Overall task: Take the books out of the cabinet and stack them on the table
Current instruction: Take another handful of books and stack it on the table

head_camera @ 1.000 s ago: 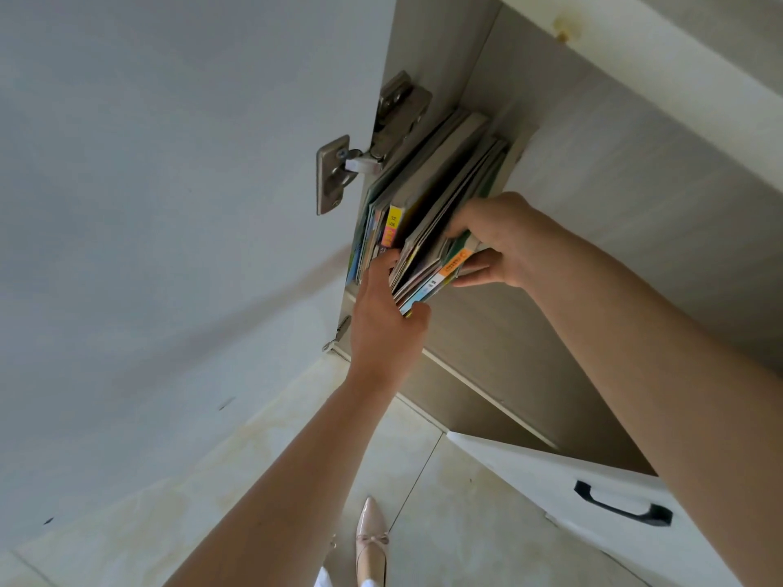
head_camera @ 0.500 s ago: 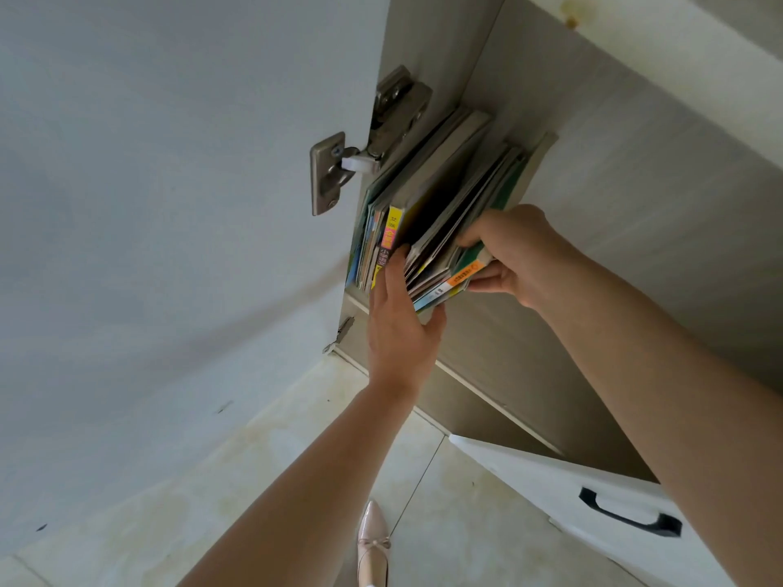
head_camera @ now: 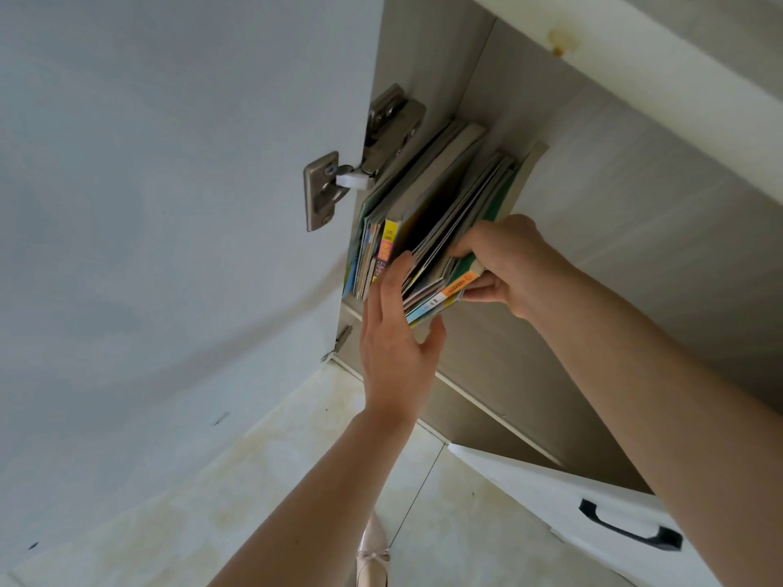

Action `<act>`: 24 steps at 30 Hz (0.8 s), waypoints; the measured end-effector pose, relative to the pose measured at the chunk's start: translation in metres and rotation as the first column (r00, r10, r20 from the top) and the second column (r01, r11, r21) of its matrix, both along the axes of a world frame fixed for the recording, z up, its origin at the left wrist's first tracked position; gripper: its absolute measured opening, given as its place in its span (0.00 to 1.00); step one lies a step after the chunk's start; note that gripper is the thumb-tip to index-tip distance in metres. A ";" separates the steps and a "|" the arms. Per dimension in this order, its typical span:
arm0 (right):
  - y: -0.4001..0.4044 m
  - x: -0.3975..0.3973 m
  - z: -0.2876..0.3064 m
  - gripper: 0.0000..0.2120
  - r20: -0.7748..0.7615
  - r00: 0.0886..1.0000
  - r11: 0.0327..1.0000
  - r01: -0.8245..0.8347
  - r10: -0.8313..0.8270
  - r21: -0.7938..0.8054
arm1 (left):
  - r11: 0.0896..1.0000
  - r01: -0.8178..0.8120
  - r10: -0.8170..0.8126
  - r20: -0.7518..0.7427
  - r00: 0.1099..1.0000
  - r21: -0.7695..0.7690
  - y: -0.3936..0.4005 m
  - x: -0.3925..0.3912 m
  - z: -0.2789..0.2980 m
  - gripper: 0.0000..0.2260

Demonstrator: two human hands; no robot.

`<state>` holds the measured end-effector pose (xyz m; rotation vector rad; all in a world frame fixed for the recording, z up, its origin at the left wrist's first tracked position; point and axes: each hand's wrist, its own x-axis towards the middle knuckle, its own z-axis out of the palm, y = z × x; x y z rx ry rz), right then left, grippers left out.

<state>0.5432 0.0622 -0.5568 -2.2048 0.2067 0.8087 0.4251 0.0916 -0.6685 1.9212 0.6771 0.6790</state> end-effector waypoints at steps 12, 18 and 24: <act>-0.014 -0.011 0.007 0.03 0.000 1.000 1.000 0.021 -0.021 -0.020 | 0.996 0.029 -0.025 -0.044 0.999 0.088 0.002 0.013 -0.018 0.18; -0.034 -0.041 0.015 0.06 -0.088 0.996 1.000 0.016 -0.016 -0.002 | 0.994 0.050 -0.046 -0.036 0.998 0.094 -0.008 -0.032 -0.004 0.16; -0.035 -0.078 0.005 0.04 -0.078 0.997 1.000 -0.001 0.002 0.014 | 0.995 0.098 -0.100 -0.084 0.991 -0.028 -0.008 -0.065 -0.011 0.31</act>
